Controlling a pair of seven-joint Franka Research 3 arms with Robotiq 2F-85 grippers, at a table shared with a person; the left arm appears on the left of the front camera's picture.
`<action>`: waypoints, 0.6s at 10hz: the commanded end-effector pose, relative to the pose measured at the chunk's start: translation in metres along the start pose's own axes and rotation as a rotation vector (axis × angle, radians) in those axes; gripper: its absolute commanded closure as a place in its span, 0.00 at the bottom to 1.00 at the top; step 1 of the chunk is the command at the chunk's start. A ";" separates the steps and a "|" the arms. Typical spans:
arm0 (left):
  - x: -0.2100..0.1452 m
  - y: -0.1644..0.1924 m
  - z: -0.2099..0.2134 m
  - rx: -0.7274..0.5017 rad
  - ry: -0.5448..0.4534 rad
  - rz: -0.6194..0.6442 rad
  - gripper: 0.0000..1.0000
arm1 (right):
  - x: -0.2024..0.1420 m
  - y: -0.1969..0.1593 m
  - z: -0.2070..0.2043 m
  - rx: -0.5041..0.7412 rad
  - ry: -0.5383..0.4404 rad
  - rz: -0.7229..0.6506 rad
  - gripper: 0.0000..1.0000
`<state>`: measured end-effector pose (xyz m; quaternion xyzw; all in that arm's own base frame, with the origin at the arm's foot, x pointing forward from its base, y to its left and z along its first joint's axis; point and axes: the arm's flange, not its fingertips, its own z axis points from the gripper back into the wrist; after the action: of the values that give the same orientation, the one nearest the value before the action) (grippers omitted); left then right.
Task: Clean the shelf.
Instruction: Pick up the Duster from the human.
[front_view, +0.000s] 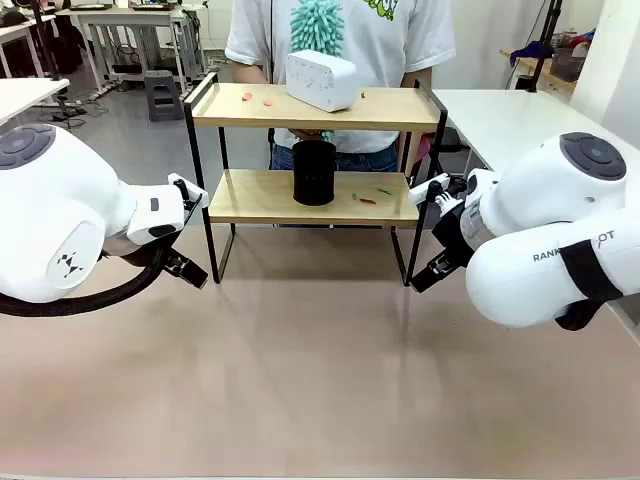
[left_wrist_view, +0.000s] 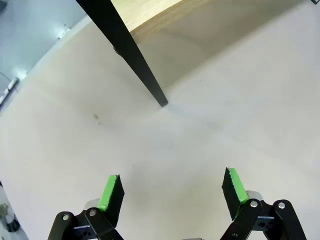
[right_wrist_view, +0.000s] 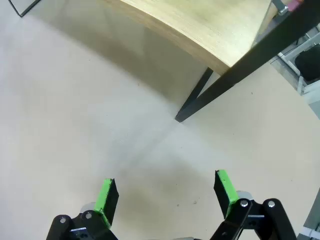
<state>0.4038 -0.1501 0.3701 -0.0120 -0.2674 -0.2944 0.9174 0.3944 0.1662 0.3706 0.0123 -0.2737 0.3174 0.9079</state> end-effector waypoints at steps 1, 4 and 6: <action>0.000 0.000 0.000 0.000 0.000 0.000 0.00 | 0.000 0.000 0.000 0.000 0.000 0.000 0.00; 0.000 0.000 0.000 0.000 0.000 0.000 0.00 | 0.000 0.000 0.000 0.000 0.000 0.000 0.00; 0.000 0.000 0.000 0.000 0.000 0.000 0.00 | 0.000 0.000 0.000 0.000 0.000 0.000 0.00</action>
<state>0.4039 -0.1498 0.3701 -0.0120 -0.2674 -0.2939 0.9176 0.3944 0.1663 0.3705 0.0121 -0.2735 0.3176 0.9078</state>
